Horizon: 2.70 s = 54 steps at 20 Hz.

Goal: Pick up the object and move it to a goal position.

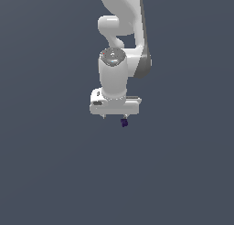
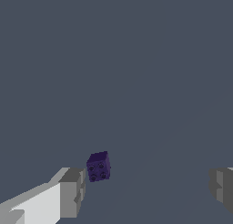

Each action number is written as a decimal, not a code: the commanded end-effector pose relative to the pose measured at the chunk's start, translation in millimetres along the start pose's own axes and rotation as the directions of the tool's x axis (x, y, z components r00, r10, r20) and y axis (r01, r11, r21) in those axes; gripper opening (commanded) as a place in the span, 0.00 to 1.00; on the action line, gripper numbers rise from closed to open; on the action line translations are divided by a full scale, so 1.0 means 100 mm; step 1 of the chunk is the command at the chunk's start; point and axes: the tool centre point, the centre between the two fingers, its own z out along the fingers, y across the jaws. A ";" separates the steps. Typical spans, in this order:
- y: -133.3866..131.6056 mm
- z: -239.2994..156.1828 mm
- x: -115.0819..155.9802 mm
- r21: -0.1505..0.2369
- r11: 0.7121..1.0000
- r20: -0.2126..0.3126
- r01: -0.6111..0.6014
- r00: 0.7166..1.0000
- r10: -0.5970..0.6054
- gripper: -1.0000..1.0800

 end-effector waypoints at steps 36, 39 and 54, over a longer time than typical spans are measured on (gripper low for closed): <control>-0.46 0.81 -0.50 -0.004 0.982 0.013 0.189 0.982 -0.189 0.96; -0.50 0.86 -0.54 -0.004 0.979 0.014 0.204 0.979 -0.203 0.96; -0.50 1.26 -0.57 -0.004 0.979 0.014 0.205 0.979 -0.205 0.96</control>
